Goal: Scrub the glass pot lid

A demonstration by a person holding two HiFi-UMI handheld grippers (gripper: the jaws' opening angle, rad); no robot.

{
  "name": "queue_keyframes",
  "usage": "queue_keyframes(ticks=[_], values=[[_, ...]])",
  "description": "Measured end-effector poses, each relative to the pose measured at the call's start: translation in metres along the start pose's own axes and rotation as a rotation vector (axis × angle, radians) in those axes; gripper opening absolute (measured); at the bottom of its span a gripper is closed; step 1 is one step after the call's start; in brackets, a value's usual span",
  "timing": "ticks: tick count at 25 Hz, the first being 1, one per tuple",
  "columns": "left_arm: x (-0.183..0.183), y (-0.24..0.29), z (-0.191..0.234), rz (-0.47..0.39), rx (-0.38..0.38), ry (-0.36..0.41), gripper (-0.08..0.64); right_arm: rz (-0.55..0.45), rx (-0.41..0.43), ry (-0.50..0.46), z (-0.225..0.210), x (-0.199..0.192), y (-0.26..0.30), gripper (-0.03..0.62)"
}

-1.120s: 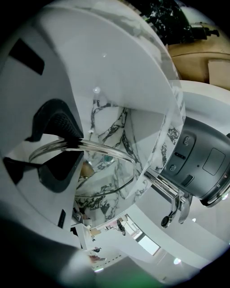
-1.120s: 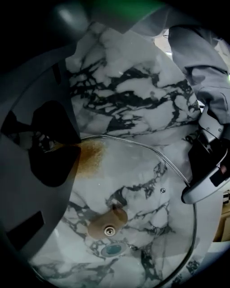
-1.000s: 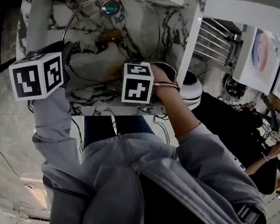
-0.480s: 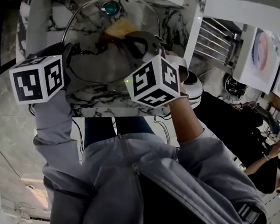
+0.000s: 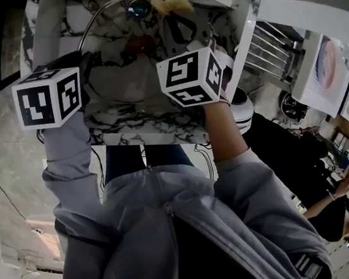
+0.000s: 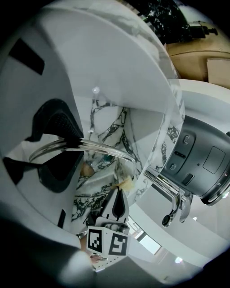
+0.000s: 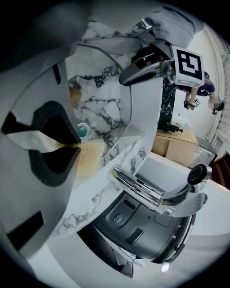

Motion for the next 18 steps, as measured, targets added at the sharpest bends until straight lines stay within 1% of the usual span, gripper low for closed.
queue_keyframes(ticks=[2,6,8,11,14,16,18], values=[[0.0,0.0,0.001,-0.005,0.002,0.001,0.097,0.038,0.032,0.006,0.006,-0.009,0.008,0.041],[0.0,0.001,0.0,-0.003,-0.006,-0.003,0.097,0.158,0.123,0.021,0.028,-0.033,0.014,0.041],[0.0,0.0,0.0,-0.006,-0.007,-0.005,0.097,0.215,0.163,0.043,0.042,-0.044,0.014,0.041],[0.002,-0.001,0.002,-0.019,0.002,-0.006,0.095,0.29,0.199,0.096,0.057,-0.062,0.009,0.041],[0.0,-0.002,0.001,-0.011,-0.001,-0.006,0.095,0.353,0.228,0.133,0.068,-0.074,0.003,0.042],[-0.002,-0.003,-0.001,-0.002,-0.007,-0.005,0.095,0.394,0.249,0.139,0.076,-0.081,0.0,0.042],[-0.001,-0.007,0.001,-0.002,0.005,0.003,0.091,0.432,0.274,0.137,0.084,-0.086,-0.003,0.043]])
Point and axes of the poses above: the fingertips, and each gripper's own axes: y forward along the fingers, z to its left, x out of its top, the point moved 2 cm from there along -y, backward along the fingers, and after that the axes turned 8 degrees about z, right-handed, at the moved point
